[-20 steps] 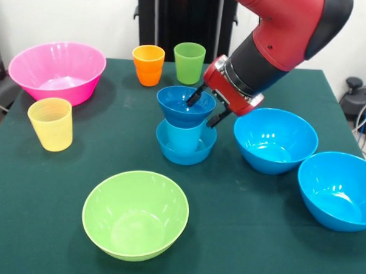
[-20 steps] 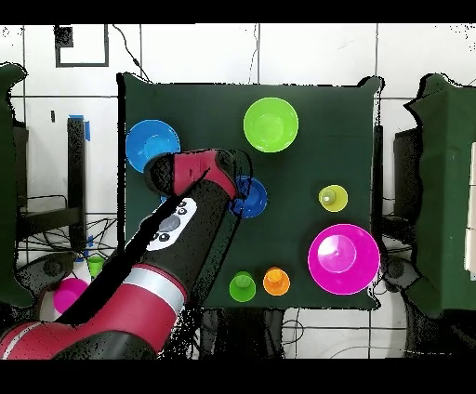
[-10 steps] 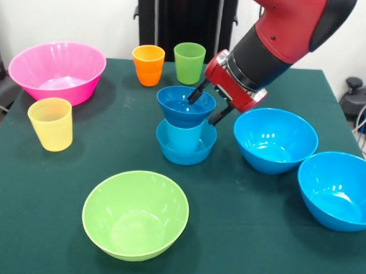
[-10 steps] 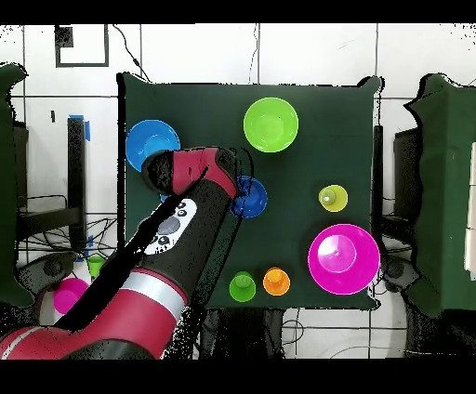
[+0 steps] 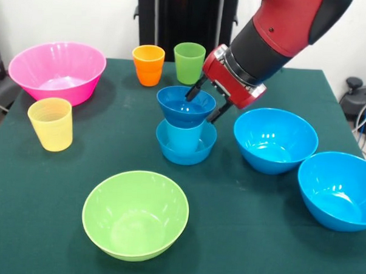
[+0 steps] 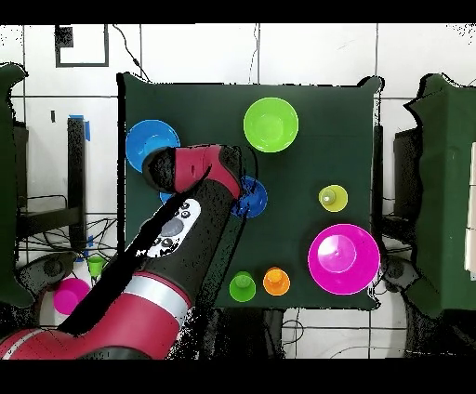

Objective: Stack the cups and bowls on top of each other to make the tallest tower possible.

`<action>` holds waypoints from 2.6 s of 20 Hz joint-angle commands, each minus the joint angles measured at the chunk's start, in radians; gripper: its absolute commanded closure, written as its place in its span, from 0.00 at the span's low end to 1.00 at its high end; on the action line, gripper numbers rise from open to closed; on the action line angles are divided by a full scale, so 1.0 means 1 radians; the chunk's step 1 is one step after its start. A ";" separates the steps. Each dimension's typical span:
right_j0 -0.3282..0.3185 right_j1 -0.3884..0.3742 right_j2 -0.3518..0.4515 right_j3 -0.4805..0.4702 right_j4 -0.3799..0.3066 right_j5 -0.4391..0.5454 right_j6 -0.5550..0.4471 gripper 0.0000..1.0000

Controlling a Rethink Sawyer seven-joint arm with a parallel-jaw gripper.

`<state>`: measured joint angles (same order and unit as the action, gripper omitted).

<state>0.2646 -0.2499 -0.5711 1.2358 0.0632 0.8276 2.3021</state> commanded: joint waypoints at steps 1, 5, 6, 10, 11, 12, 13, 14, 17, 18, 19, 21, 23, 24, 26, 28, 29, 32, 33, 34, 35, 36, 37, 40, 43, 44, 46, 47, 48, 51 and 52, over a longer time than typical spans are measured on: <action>-0.002 -0.020 0.100 0.032 -0.054 0.014 -0.003 0.00; 0.015 -0.043 0.070 -0.002 -0.064 0.102 -0.014 0.00; 0.015 -0.041 0.064 -0.020 -0.067 0.120 -0.016 0.00; 0.030 -0.063 0.055 -0.024 -0.071 0.149 -0.015 0.00; 0.023 -0.057 0.056 -0.042 -0.070 0.160 -0.017 0.00; 0.022 -0.060 0.057 -0.045 -0.069 0.165 -0.017 0.00; 0.019 -0.061 0.060 -0.049 -0.069 0.165 -0.018 0.00; 0.016 -0.061 0.063 -0.053 -0.068 0.165 -0.020 0.00; 0.006 -0.072 0.074 -0.047 -0.067 0.129 -0.018 0.00; 0.008 -0.074 0.075 -0.040 -0.069 0.109 -0.013 0.00; 0.008 -0.071 0.074 -0.042 -0.072 0.089 -0.007 0.00; 0.013 -0.070 0.056 -0.057 -0.093 0.064 -0.010 0.00; 0.024 -0.068 0.037 -0.053 -0.117 0.029 -0.002 0.00; 0.030 -0.064 0.022 -0.061 -0.137 0.010 -0.002 0.00; 0.039 -0.060 -0.004 -0.082 -0.173 -0.019 -0.006 0.00; 0.045 -0.060 -0.016 -0.099 -0.198 -0.035 -0.007 0.00; 0.044 -0.061 -0.015 -0.104 -0.206 -0.044 -0.007 0.00; 0.045 -0.068 -0.012 -0.115 -0.230 -0.073 -0.007 0.00; 0.049 -0.069 -0.012 -0.109 -0.238 -0.090 -0.001 0.00; 0.046 -0.071 -0.007 -0.108 -0.244 -0.106 -0.003 0.00; 0.051 -0.075 -0.003 -0.092 -0.254 -0.139 0.001 0.00; 0.046 -0.078 0.005 -0.089 -0.259 -0.155 -0.003 0.00; 0.041 -0.080 0.013 -0.086 -0.263 -0.172 -0.007 0.00; 0.028 -0.095 0.061 -0.038 -0.237 -0.197 0.004 0.00; -0.019 -0.116 0.154 0.018 -0.178 -0.249 -0.004 0.00; -0.033 -0.121 0.183 0.030 -0.167 -0.275 -0.008 0.00; -0.054 -0.128 0.232 0.044 -0.154 -0.298 -0.023 0.00; -0.064 -0.133 0.251 0.051 -0.148 -0.302 -0.027 0.00; -0.077 -0.143 0.269 0.051 -0.146 -0.303 -0.041 0.00; -0.097 -0.153 0.309 0.052 -0.142 -0.301 -0.049 0.00; -0.097 -0.153 0.313 0.048 -0.144 -0.294 -0.047 0.00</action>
<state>0.2058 -0.4060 -0.4849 1.2034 -0.1027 0.5638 2.3021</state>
